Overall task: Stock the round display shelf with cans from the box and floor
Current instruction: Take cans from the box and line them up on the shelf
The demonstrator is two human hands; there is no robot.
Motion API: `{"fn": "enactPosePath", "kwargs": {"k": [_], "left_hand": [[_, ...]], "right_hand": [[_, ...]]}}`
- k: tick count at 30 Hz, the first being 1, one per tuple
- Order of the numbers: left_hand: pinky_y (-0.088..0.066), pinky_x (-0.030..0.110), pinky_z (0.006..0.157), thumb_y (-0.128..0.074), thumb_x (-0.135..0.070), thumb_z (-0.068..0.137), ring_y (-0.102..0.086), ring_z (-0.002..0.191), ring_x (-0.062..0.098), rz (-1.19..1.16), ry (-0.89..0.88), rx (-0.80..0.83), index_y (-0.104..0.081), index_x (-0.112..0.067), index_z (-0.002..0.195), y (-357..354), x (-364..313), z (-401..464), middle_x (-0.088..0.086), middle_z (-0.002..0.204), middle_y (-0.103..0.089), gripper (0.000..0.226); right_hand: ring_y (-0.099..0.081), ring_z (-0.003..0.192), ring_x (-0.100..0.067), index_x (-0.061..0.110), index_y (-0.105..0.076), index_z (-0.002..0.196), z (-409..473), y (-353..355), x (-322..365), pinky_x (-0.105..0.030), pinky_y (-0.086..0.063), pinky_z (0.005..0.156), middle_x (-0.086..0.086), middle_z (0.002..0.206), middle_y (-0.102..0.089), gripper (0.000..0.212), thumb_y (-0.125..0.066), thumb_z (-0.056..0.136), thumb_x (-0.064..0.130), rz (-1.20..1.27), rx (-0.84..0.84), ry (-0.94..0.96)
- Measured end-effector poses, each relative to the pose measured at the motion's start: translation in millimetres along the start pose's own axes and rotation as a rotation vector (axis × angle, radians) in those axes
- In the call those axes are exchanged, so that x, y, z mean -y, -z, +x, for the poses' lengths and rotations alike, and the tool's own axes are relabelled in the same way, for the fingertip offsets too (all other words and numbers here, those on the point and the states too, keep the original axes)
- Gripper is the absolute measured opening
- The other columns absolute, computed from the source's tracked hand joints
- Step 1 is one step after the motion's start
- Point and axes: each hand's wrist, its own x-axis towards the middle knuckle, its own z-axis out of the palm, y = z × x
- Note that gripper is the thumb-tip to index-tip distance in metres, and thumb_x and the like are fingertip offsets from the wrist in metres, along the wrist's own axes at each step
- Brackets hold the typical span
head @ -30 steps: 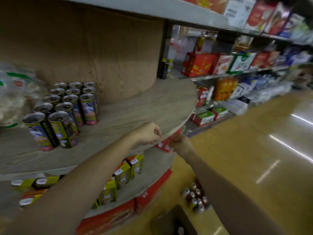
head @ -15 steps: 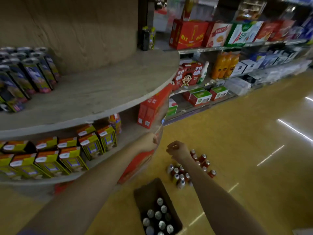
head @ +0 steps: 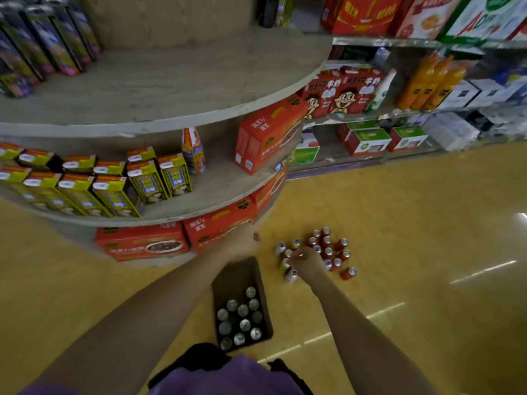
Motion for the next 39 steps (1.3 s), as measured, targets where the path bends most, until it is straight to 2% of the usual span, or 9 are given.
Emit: {"fn": "enactPosePath", "kwargs": {"k": [3, 8, 12, 16, 20, 26, 28, 33, 39], "left_hand": [[-0.053, 0.037, 0.087, -0.062, -0.016, 0.089, -0.065, 0.096, 0.019, -0.021, 0.013, 0.043, -0.071, -0.016, 0.097, -7, 9, 0, 0.003, 0.103, -0.070, 0.012], [-0.053, 0.038, 0.085, -0.061, -0.020, 0.090, -0.062, 0.094, 0.020, -0.065, 0.059, 0.045, -0.068, -0.015, 0.096, -17, 42, 4, 0.003, 0.102, -0.067, 0.010], [-0.051, 0.035, 0.078, -0.056, -0.018, 0.092, -0.061, 0.093, 0.024, -0.131, 0.143, 0.045, -0.062, -0.016, 0.084, -25, 81, -2, 0.004, 0.097, -0.063, 0.009], [-0.045, 0.032, 0.070, -0.053, -0.013, 0.092, -0.058, 0.087, 0.023, -0.192, 0.280, 0.022, -0.053, -0.018, 0.075, -29, 113, -10, 0.004, 0.090, -0.059, 0.017], [-0.048, 0.033, 0.075, -0.052, -0.010, 0.090, -0.058, 0.090, 0.022, -0.275, 0.413, -0.007, -0.056, -0.019, 0.079, -41, 140, -13, 0.001, 0.095, -0.058, 0.015], [-0.043, 0.030, 0.077, -0.055, -0.013, 0.090, -0.060, 0.105, 0.029, -0.433, 0.619, -0.054, -0.064, -0.008, 0.103, -80, 159, -10, 0.012, 0.112, -0.063, 0.016], [-0.047, 0.034, 0.079, -0.061, -0.015, 0.089, -0.060, 0.107, 0.034, -0.513, 0.724, -0.112, -0.065, -0.002, 0.108, -92, 160, -8, 0.017, 0.112, -0.064, 0.023], [-0.048, 0.034, 0.081, -0.058, -0.013, 0.089, -0.061, 0.102, 0.029, -0.765, 1.040, -0.336, -0.067, -0.009, 0.100, -132, 174, 12, 0.011, 0.107, -0.066, 0.015], [-0.050, 0.033, 0.076, -0.059, -0.015, 0.085, -0.063, 0.091, 0.026, -0.967, 1.323, -0.488, -0.064, -0.021, 0.100, -218, 195, 52, 0.004, 0.097, -0.065, 0.017]], "right_hand": [[-0.062, 0.080, -0.024, 0.020, -0.063, 0.085, -2, -7, 8, -0.028, -0.042, 0.060, -0.001, 0.084, -0.062, 0.015, -0.075, 0.077, 0.022, -0.040, 0.021, 0.055], [-0.058, 0.077, -0.018, 0.029, -0.053, 0.069, 3, -36, 15, -0.026, -0.040, 0.065, 0.010, 0.071, -0.056, 0.029, -0.074, 0.077, 0.011, -0.138, 0.090, 0.098], [-0.064, 0.079, -0.023, 0.026, -0.060, 0.077, 5, -61, 26, -0.033, -0.052, 0.073, 0.003, 0.077, -0.064, 0.020, -0.076, 0.075, 0.014, -0.150, 0.122, 0.081], [-0.064, 0.082, -0.024, 0.024, -0.062, 0.084, 11, -87, 38, -0.036, -0.052, 0.074, 0.003, 0.082, -0.065, 0.017, -0.074, 0.076, 0.017, -0.238, 0.216, 0.114], [-0.058, 0.083, -0.015, 0.021, -0.064, 0.092, 28, -116, 46, -0.026, -0.039, 0.065, 0.007, 0.086, -0.062, 0.014, -0.072, 0.081, 0.017, -0.331, 0.314, 0.145], [-0.059, 0.087, -0.019, 0.018, -0.060, 0.100, 71, -155, 43, -0.032, -0.046, 0.070, 0.002, 0.096, -0.062, 0.019, -0.067, 0.082, 0.014, -0.508, 0.478, 0.188], [-0.059, 0.091, -0.020, 0.019, -0.058, 0.102, 96, -165, 41, -0.035, -0.048, 0.071, 0.002, 0.101, -0.061, 0.020, -0.066, 0.084, 0.014, -0.552, 0.568, 0.205], [-0.056, 0.093, -0.021, 0.020, -0.055, 0.107, 171, -201, 23, -0.031, -0.041, 0.070, -0.001, 0.109, -0.057, 0.020, -0.063, 0.089, 0.017, -0.733, 0.747, 0.265], [-0.057, 0.096, -0.027, 0.021, -0.054, 0.098, 234, -272, -34, -0.037, -0.047, 0.076, -0.007, 0.113, -0.058, 0.017, -0.062, 0.086, 0.012, -0.872, 0.872, 0.287]]}}
